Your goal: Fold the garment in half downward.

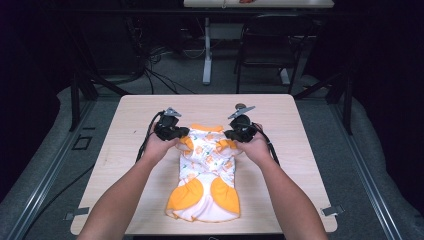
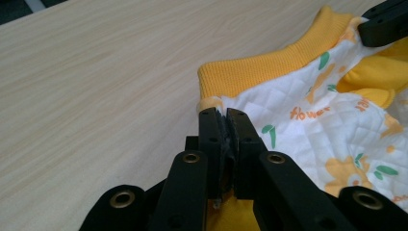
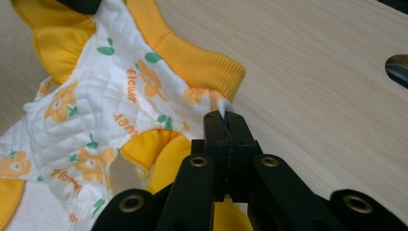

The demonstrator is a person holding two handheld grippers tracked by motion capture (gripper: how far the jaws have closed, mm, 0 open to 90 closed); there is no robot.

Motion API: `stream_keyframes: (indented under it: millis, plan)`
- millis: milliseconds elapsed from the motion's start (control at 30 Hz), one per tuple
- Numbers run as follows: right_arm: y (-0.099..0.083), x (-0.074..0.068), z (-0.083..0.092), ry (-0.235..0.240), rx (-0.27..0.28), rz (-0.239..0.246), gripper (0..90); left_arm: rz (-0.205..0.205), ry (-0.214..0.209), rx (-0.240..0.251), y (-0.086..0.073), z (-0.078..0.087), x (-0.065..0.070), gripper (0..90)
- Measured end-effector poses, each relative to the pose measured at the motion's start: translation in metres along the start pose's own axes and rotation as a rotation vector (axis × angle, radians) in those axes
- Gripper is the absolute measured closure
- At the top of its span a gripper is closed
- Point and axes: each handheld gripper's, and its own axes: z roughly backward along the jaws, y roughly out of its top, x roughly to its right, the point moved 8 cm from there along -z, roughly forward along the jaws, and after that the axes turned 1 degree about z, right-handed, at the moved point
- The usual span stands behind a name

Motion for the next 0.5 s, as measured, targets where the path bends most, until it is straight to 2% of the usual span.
stream_keyframes:
  millis: [100,200,367,500]
  plan:
    - [0.001,0.001,0.002,-0.004,0.005,0.002,89.5,-0.016,0.005,0.006,0.005,0.005,0.001,85.9]
    - [0.004,0.000,0.005,-0.005,0.013,-0.002,89.5,-0.014,0.001,0.014,0.008,0.009,0.002,85.9]
    - [0.016,-0.004,0.015,-0.011,0.019,0.042,89.5,-0.003,0.013,0.035,0.011,0.015,-0.003,85.9]
    - [0.028,-0.005,0.021,-0.025,0.028,0.062,89.5,-0.011,0.021,0.050,0.021,0.024,-0.004,85.9]
